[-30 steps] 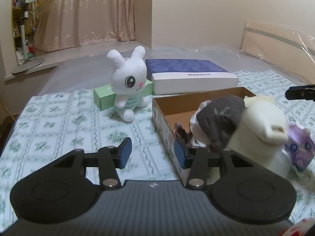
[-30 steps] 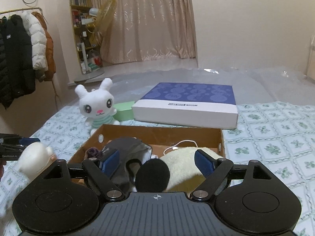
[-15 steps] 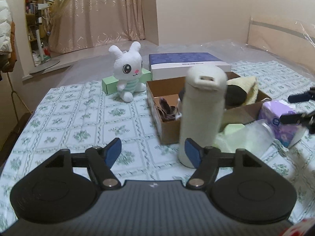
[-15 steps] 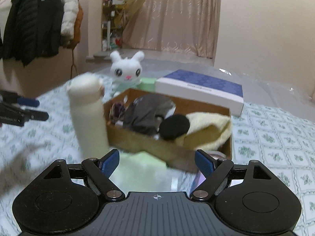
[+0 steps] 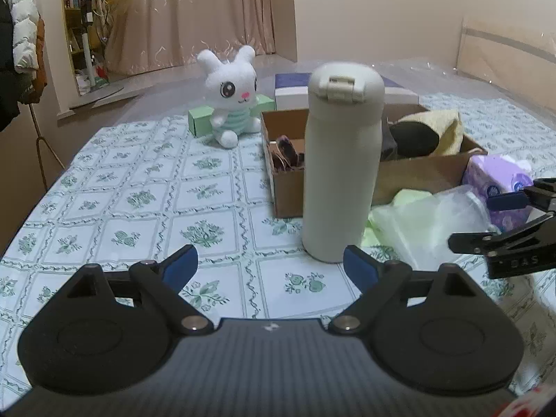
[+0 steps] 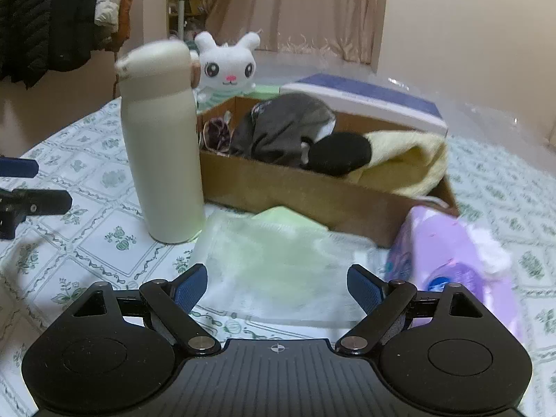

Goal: Organize soft objects
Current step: 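Withdraw both tools from the box toward the white mesh bag and green cloth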

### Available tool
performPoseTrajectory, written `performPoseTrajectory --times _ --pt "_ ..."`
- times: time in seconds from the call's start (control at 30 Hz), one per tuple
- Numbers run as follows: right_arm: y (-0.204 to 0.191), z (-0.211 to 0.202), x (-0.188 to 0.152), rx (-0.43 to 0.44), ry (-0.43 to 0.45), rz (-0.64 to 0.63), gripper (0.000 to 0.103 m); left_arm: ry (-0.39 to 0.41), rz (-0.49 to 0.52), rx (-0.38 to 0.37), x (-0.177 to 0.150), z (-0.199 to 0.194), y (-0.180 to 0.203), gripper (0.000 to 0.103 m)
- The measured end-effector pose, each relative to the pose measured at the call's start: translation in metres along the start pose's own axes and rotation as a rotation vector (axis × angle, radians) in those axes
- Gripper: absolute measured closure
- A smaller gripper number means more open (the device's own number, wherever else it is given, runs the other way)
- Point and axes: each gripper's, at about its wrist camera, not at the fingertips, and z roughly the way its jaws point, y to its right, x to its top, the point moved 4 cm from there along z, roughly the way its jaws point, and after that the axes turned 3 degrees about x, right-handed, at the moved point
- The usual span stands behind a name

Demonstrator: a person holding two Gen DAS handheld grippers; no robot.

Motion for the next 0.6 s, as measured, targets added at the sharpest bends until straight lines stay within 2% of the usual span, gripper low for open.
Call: performPoseTrajectory --times 0.27,0.47,0.53,0.6 --pt "-0.011 0.031 -0.002 0.016 -0.028 0.018 0.014 -0.022 -0.014 -0.023 -0.008 0.016 0.006 0.014" --pt "-0.01 0.052 -0.008 0.018 -0.086 0.059 0.015 -0.032 -0.018 -0.037 -0.013 0.024 0.009 0.014" --pt "-0.008 0.054 -0.012 0.012 -0.089 0.057 0.02 -0.035 -0.021 -0.037 -0.015 0.026 0.009 0.014" --pt "-0.008 0.051 -0.015 0.008 -0.083 0.05 0.034 -0.039 -0.025 -0.04 -0.016 0.028 0.009 0.014"
